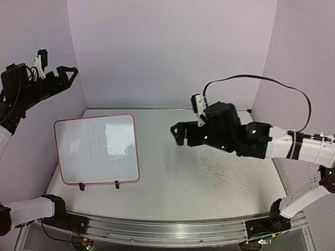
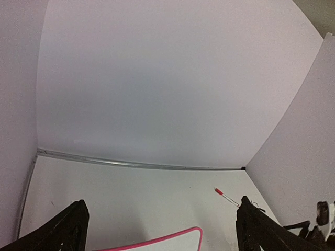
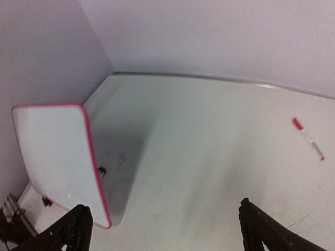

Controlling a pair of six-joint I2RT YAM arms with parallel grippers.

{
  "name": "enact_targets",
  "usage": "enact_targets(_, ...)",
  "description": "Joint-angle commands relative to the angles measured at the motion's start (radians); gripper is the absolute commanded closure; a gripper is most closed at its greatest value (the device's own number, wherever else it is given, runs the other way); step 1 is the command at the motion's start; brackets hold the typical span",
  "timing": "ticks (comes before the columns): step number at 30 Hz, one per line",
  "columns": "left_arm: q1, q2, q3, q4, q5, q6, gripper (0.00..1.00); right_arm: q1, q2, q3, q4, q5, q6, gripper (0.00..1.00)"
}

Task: Write a sentence on the whiteboard
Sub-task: Move the whiteboard stand to the center of the board.

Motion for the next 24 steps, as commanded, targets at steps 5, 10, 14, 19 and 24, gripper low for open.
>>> enact_targets(5, 0.002, -0.100, -0.050, -0.076, 0.167, -0.093, 0.01, 0.383, 0.390, 0.205, 0.086, 0.145, 0.239, 0.02)
enact_targets(10, 0.002, -0.172, -0.096, -0.116, 0.178, -0.096, 0.01, 0.442, 0.627, 0.352, 0.080, 0.135, 0.416, 0.13)
enact_targets(14, 0.002, -0.205, -0.085, -0.148, 0.174, -0.085, 0.01, 0.443, 0.743, 0.458, 0.003, 0.167, 0.526, 0.20)
enact_targets(19, 0.001, -0.222, -0.039, -0.152, 0.185, -0.085, 0.01, 0.443, 0.857, 0.573, -0.068, 0.264, 0.572, 0.23)
enact_targets(24, 0.001, -0.226, -0.003, -0.152, 0.192, -0.084, 0.01, 0.443, 0.975, 0.690, -0.083, 0.285, 0.528, 0.37)
